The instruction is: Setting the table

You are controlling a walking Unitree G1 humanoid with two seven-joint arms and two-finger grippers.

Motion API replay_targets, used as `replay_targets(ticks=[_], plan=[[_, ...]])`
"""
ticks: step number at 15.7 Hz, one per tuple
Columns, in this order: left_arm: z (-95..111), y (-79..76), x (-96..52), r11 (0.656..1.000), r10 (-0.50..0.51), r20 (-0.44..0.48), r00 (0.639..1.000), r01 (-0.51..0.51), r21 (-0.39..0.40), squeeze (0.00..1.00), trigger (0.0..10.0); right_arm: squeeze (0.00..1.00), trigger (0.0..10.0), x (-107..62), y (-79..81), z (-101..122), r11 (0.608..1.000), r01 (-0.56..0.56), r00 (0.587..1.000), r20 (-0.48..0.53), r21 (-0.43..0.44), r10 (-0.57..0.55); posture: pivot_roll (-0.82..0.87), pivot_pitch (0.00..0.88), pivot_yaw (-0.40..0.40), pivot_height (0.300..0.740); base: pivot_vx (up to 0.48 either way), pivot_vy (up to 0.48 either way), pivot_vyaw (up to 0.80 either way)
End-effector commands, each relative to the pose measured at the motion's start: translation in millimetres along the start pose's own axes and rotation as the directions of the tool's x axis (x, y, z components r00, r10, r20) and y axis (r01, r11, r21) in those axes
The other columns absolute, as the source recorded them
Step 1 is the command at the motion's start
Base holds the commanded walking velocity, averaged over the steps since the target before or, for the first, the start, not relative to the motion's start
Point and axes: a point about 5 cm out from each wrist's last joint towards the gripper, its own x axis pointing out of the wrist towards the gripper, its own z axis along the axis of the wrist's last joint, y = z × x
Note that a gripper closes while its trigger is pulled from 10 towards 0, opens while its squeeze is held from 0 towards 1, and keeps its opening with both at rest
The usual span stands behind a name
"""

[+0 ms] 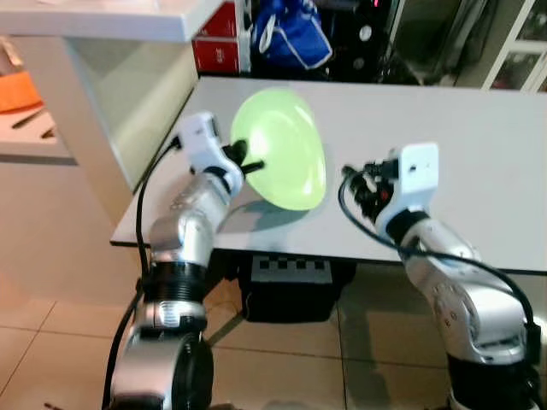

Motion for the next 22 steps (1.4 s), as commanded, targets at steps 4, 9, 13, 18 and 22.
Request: replay_targets(ticks=[4,9,13,18,22], plan=[[-0.8,-2.6,17.6,0.972,-0.015,-0.017,1.000,0.011,-0.234,0.00,10.0,0.00,10.0,-9.2,6.0,-7.4,0.997,-0.073,0.995,-0.074,0.000,0.073,-0.07,0.000,-0.007,0.740,0.000,0.000,0.00],[-27.2,-12.8,29.3,0.977,-0.014,-0.114,0.993,-0.011,-0.211,0.00,10.0,0.00,10.0,-12.2,10.3,-11.4,0.999,-0.040,0.994,-0.101,0.006,0.041,-0.10,0.000,0.010,0.740,0.000,0.000,0.00],[-40.0,-4.8,29.2,0.980,0.064,-0.138,0.988,-0.088,-0.181,0.00,10.0,0.00,10.0,-18.9,10.8,-13.8,1.000,0.002,0.994,-0.110,-0.003,-0.003,-0.14,0.000,0.034,0.740,0.000,0.000,0.00],[-40.2,5.0,28.4,0.967,0.127,-0.109,0.986,-0.147,-0.206,1.00,10.0,0.00,10.0,-29.6,16.0,-23.7,1.000,-0.026,0.983,-0.183,0.007,0.027,-0.18,0.000,0.041,0.740,0.000,0.000,0.00],[-46.4,5.4,27.6,0.966,0.147,-0.120,0.982,-0.168,-0.198,1.00,10.0,0.00,10.0,-38.0,17.7,-34.5,0.999,-0.030,0.968,-0.249,0.036,0.038,-0.20,0.000,0.049,0.740,0.000,0.000,0.00]])
